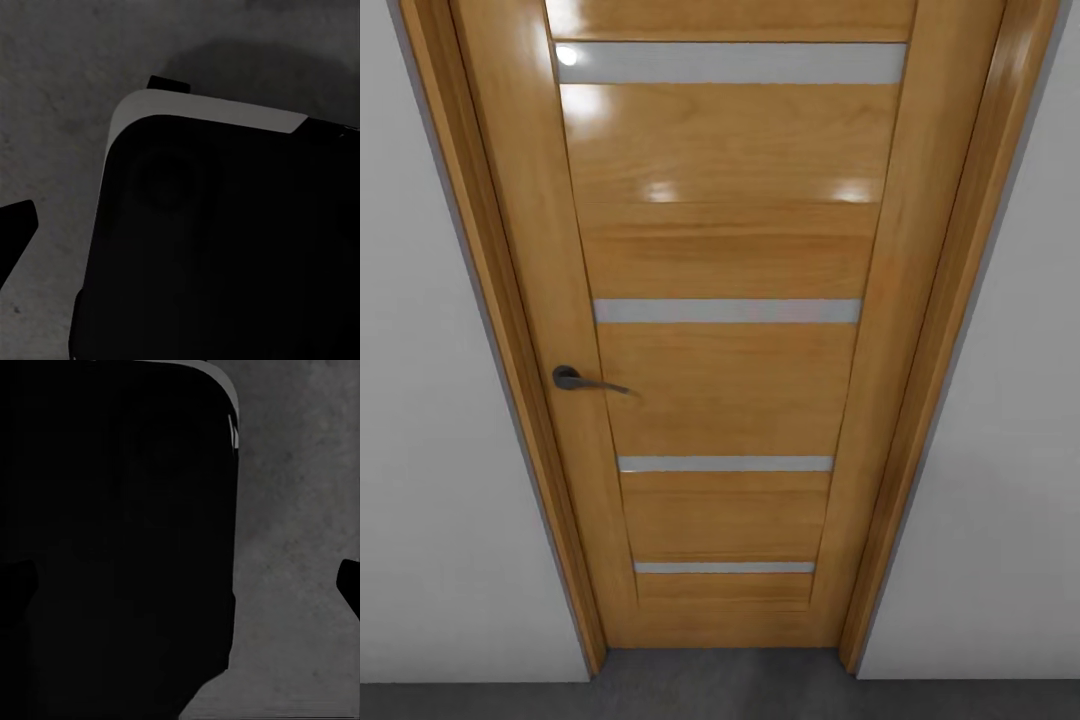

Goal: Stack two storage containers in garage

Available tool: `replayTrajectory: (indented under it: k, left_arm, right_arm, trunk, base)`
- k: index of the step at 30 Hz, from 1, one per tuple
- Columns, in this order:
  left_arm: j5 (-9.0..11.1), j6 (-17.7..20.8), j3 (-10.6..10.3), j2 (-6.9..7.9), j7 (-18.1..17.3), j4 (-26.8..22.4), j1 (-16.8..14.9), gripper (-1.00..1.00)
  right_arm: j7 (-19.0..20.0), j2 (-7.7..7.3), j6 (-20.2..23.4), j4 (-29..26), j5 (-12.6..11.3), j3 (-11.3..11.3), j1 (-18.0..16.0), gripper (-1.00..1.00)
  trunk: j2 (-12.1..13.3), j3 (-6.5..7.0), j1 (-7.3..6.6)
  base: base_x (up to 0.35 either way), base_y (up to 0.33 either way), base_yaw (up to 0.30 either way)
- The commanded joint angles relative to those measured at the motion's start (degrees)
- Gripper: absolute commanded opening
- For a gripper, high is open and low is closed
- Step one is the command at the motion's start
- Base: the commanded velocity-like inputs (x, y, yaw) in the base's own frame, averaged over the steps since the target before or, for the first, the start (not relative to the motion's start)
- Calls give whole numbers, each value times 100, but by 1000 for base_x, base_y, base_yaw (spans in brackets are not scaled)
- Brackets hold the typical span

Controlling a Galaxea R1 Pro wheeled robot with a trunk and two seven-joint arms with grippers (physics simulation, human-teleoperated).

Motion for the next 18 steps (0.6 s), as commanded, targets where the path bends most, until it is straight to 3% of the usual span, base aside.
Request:
replayTrajectory:
  k: [1,2,8,18]
  left_arm:
    - [15,-12,25,-3,4,0,-1,100]
    - [15,-12,25,-3,3,0,-1,100]
    - [15,-12,25,-6,0,-2,-2,100]
    - [14,-12,25,-6,2,-3,-1,100]
  right_arm:
    - [-10,1,-2,2,4,1,-1,100]
    - [-13,1,1,-3,6,1,-1,100]
    - [-32,38,35,-1983,58,-4,-10,100]
    - [-467,-5,108,-3319,95,27,-140,100]
  trunk:
    - [-2,-4,0]
    - [-2,-4,0]
    - [-2,-4,0]
    - [-2,-4,0]
  base:
    - [0,0,0]
    - [0,0,0]
    - [0,0,0]
    - [0,0,0]
